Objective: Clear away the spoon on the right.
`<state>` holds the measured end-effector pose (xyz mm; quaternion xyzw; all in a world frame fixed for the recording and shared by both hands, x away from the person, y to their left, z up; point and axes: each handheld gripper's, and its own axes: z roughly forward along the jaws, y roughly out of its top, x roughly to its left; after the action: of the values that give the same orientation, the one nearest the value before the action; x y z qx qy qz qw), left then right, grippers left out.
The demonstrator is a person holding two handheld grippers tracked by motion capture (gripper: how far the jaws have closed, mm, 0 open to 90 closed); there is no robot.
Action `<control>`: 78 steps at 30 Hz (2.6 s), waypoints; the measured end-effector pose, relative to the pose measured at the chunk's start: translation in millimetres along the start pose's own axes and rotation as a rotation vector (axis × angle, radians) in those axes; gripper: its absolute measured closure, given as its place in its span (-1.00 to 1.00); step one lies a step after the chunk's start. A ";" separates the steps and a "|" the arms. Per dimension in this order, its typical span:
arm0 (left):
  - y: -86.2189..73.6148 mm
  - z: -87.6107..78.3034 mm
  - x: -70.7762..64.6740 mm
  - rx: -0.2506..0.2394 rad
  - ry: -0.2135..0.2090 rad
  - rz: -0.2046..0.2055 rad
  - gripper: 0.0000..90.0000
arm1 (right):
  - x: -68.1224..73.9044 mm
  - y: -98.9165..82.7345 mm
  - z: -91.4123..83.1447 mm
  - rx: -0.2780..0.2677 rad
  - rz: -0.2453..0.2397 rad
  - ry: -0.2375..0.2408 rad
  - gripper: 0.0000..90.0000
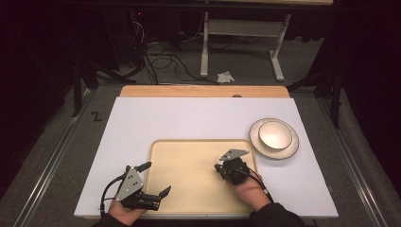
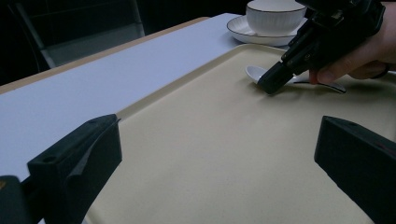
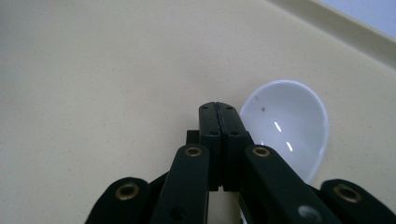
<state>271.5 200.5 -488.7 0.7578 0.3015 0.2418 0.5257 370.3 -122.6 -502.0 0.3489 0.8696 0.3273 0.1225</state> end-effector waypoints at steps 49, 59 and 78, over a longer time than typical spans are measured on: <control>-1.4 2.8 -1.1 0.015 -0.002 -0.002 -0.97 | -45.9 -54.6 -78.8 -0.250 0.011 -0.009 -0.02; -1.6 3.7 -1.4 0.020 -0.007 -0.005 -0.97 | -49.7 -79.5 -110.9 -0.401 0.015 -0.059 -0.64; -1.6 5.3 -2.4 0.026 -0.013 0.001 -0.97 | -55.2 -90.4 -106.6 -0.429 0.062 -0.080 -0.99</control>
<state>273.1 195.8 -492.1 0.7664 0.3009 0.2330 0.5176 315.8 -261.2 -481.6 0.3542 0.7631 0.4945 0.2183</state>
